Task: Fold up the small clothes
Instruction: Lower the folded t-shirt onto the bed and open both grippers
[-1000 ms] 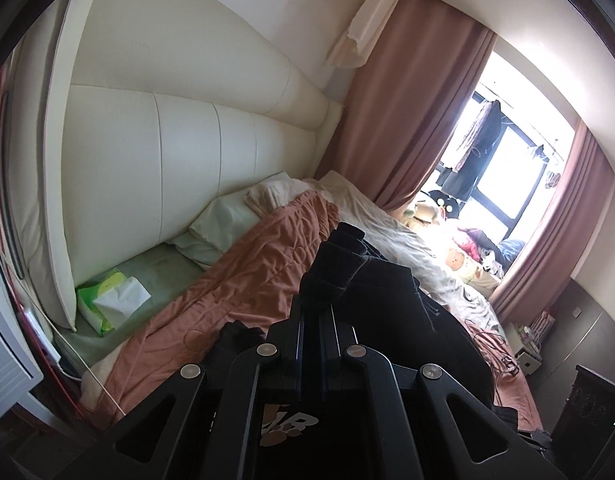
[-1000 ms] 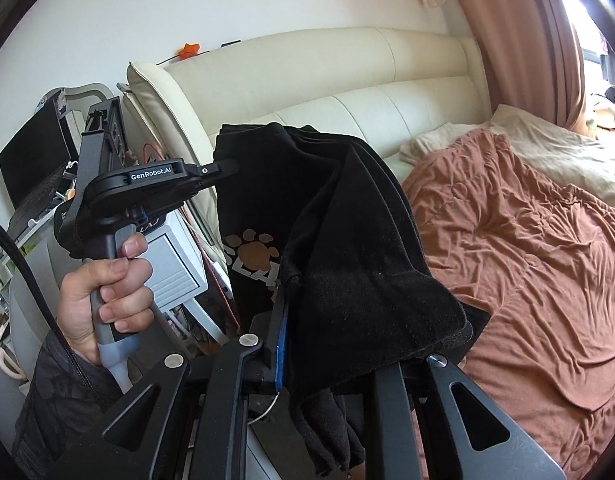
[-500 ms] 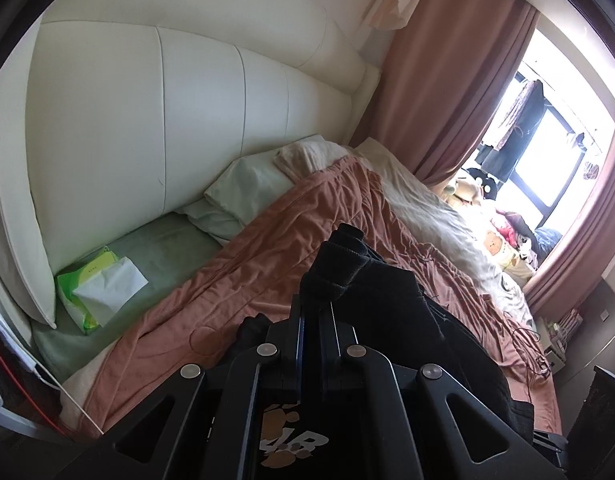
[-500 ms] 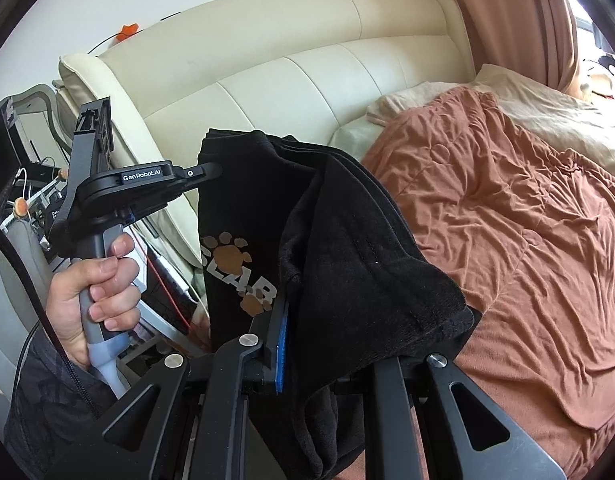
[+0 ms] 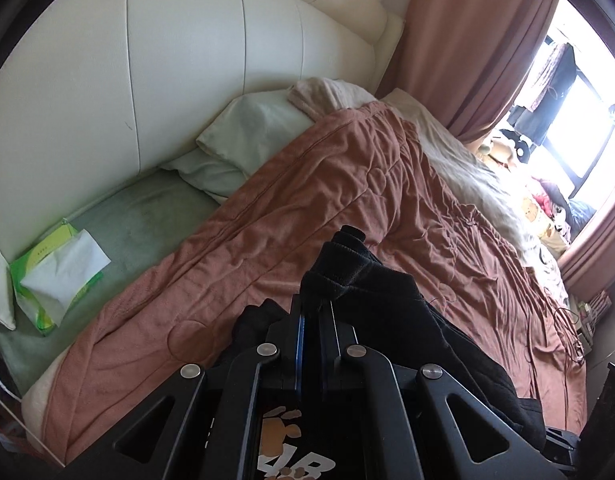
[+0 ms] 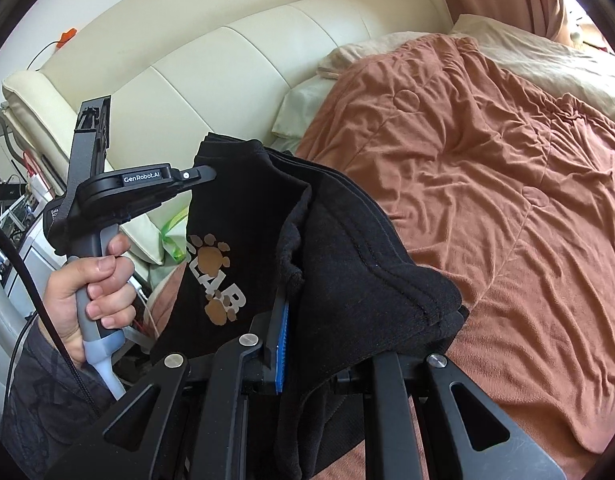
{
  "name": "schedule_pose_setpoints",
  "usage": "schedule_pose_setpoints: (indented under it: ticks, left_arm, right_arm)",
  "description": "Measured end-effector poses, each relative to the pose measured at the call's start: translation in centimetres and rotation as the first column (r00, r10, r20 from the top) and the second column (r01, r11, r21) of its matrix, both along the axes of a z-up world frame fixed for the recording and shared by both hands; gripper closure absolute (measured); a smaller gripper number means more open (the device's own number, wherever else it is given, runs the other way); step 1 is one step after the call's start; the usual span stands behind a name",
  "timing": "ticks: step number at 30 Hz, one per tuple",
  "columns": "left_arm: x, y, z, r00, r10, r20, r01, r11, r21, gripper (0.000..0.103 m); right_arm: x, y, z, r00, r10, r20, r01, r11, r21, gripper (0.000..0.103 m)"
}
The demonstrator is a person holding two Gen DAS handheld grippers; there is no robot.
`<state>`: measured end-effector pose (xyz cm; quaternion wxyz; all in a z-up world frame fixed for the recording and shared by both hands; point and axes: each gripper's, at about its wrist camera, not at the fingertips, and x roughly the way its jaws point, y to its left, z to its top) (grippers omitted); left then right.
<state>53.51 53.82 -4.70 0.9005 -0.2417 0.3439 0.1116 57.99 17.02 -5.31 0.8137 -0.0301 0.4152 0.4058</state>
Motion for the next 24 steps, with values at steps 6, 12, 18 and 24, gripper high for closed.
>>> schedule_pose_setpoints:
  ticks: [6, 12, 18, 24]
  left_arm:
    - [3.5, -0.1, -4.9, 0.993, 0.036, -0.113, -0.032, 0.999, 0.042, 0.096]
    - [3.8, 0.1, -8.2, 0.971, 0.053, -0.231, -0.044, 0.998, 0.041, 0.064]
    - [1.6, 0.4, -7.7, 0.971, 0.064, -0.230, -0.061, 0.998, 0.021, 0.057]
    - [-1.2, -1.2, -6.5, 0.971, 0.053, -0.232, -0.046, 0.998, 0.035, 0.050]
  right_arm:
    - [3.8, 0.3, -5.0, 0.997, -0.063, -0.053, 0.062, 0.998, -0.031, 0.085]
    - [7.8, -0.1, -10.2, 0.974, -0.171, -0.145, 0.142, 0.971, -0.193, 0.080]
    - [8.4, -1.3, -10.3, 0.971, -0.183, -0.151, 0.154, 0.970, -0.187, 0.047]
    - [7.7, -1.3, -9.0, 0.975, -0.162, -0.150, 0.136, 0.976, -0.169, 0.033]
